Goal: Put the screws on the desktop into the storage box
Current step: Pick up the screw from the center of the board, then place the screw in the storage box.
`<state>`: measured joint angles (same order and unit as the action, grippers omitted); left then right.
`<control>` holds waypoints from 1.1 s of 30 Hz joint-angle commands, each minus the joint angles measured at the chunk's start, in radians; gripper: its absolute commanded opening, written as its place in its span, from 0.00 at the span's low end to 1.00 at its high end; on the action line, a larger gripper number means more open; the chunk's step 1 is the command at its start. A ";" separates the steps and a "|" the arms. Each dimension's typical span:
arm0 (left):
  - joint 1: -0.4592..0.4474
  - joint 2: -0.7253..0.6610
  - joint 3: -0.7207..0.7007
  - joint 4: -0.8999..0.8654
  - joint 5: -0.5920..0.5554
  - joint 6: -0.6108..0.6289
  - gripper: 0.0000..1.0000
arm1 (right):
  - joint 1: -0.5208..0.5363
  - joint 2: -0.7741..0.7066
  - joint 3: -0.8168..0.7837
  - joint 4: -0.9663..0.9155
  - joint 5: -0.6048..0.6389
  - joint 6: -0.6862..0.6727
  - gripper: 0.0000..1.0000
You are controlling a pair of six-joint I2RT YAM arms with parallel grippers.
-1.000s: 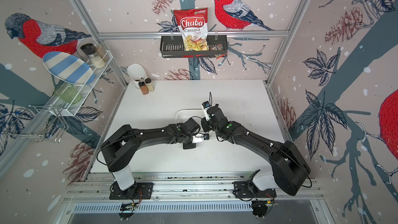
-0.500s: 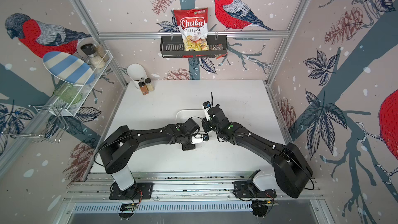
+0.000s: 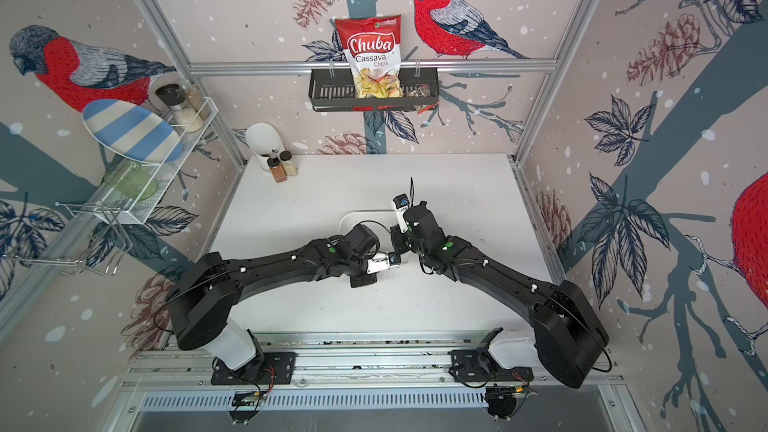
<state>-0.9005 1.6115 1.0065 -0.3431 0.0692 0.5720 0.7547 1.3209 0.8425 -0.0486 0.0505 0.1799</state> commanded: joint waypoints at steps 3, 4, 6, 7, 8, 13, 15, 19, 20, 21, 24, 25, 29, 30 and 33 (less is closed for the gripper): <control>-0.002 -0.087 0.016 0.088 -0.033 -0.077 0.00 | 0.002 -0.027 -0.006 0.013 0.003 -0.002 0.26; 0.002 -0.095 0.028 0.079 -0.050 -0.087 0.00 | 0.002 -0.034 -0.006 0.010 0.004 0.000 0.26; 0.016 -0.099 0.051 0.058 -0.055 -0.092 0.00 | 0.001 -0.052 -0.013 0.010 0.006 0.003 0.26; 0.030 -0.099 0.058 0.056 -0.040 -0.088 0.00 | 0.002 -0.061 -0.016 0.012 0.005 0.005 0.26; 0.045 -0.098 0.060 0.064 -0.022 -0.084 0.00 | 0.002 -0.063 -0.018 0.008 0.008 0.008 0.26; 0.121 -0.090 0.043 0.106 0.063 -0.055 0.00 | -0.010 -0.063 -0.025 -0.005 -0.002 0.022 0.28; 0.146 -0.092 0.031 0.117 0.092 -0.042 0.00 | -0.023 -0.093 -0.029 0.000 -0.006 0.026 0.28; 0.195 -0.072 0.037 0.136 0.113 -0.043 0.00 | -0.031 -0.089 -0.029 0.003 -0.015 0.027 0.28; 0.204 -0.061 0.042 0.143 0.117 -0.044 0.00 | -0.031 -0.086 -0.029 -0.001 -0.021 0.030 0.28; 0.213 -0.047 0.052 0.144 0.121 -0.047 0.00 | -0.029 -0.086 -0.032 -0.003 -0.025 0.033 0.28; 0.235 0.010 0.098 0.128 0.118 -0.064 0.00 | -0.022 -0.094 -0.045 -0.022 -0.029 0.042 0.28; 0.243 0.033 0.111 0.122 0.113 -0.068 0.00 | -0.017 -0.107 -0.061 -0.023 -0.033 0.045 0.28; 0.269 0.115 0.178 0.091 0.071 -0.124 0.00 | 0.020 -0.157 -0.151 0.024 -0.057 0.078 0.29; 0.274 0.132 0.192 0.085 0.065 -0.142 0.00 | 0.036 -0.161 -0.174 0.034 -0.058 0.087 0.29; 0.278 0.175 0.230 0.065 0.060 -0.179 0.00 | 0.095 -0.160 -0.229 0.066 -0.041 0.105 0.29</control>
<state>-0.6292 1.7638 1.2087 -0.2512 0.1394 0.4473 0.8150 1.1645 0.6453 -0.0303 0.0109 0.2478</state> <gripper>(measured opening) 0.075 0.286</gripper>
